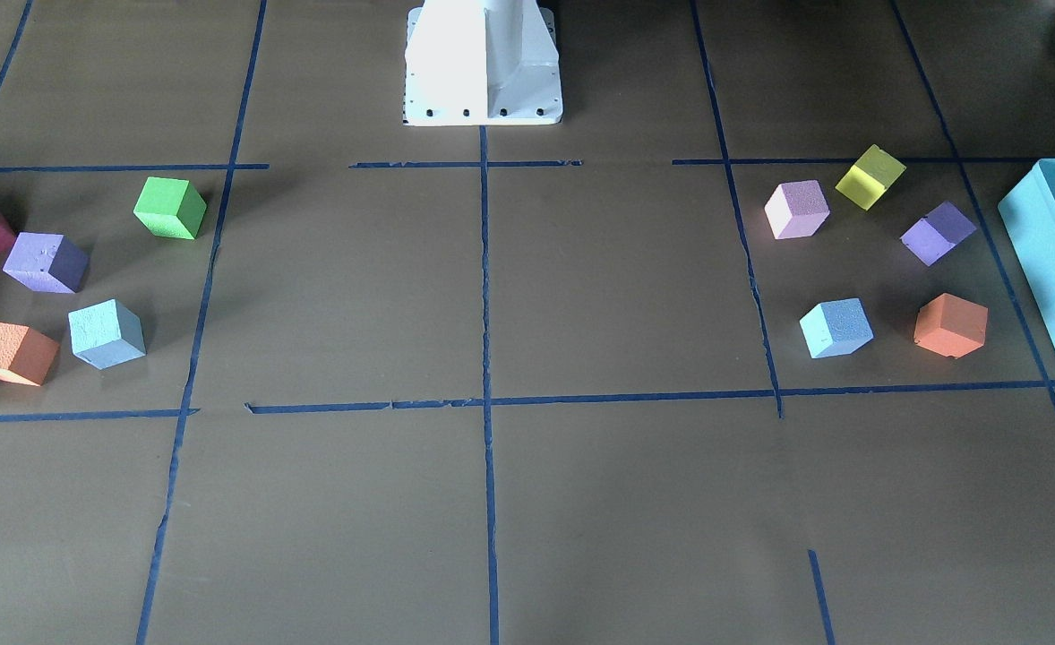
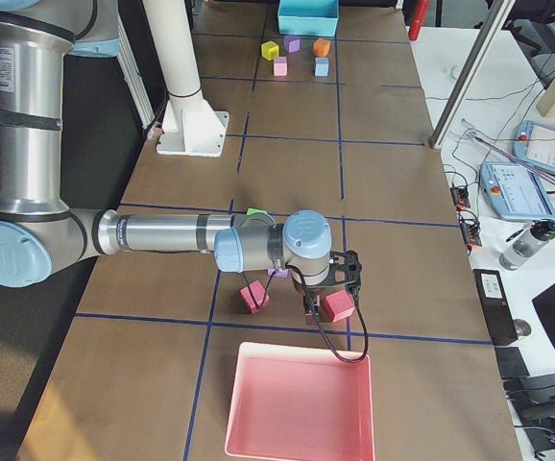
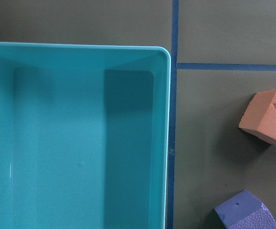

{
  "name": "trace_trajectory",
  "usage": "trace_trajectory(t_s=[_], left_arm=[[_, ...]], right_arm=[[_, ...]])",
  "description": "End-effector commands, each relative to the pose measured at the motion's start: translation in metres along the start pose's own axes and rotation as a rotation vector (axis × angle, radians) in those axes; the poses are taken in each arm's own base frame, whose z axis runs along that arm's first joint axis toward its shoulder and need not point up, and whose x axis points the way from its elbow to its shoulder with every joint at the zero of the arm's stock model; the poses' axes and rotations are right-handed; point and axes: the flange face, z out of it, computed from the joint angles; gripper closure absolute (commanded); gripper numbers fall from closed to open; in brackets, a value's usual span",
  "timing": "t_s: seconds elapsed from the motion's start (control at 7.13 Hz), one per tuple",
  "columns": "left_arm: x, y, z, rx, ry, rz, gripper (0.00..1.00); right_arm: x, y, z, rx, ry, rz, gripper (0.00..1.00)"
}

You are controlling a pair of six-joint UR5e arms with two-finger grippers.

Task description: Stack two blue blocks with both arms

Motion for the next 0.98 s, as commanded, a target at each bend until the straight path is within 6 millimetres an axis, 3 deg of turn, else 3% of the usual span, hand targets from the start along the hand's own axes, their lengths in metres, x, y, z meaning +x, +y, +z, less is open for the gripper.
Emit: trace_trajectory(t_s=[0.0, 0.28, 0.7, 0.84], left_arm=[[0.002, -0.001, -0.002, 0.005, 0.0, 0.002, 0.0], [0.008, -0.002, -0.008, 0.017, 0.0, 0.016, 0.0], [0.008, -0.002, -0.008, 0.017, 0.0, 0.016, 0.0], [0.007, -0.001, -0.008, 0.016, 0.0, 0.015, 0.0]], right_arm=[[-0.044, -0.033, -0.01, 0.025, -0.012, -0.093, 0.0], [-0.084, -0.036, 0.005, -0.001, -0.03, -0.164, 0.0], [-0.191, -0.045, 0.033, -0.06, -0.089, -0.17, 0.0], [-0.211, -0.047, 0.042, -0.075, -0.091, -0.149, 0.0]])
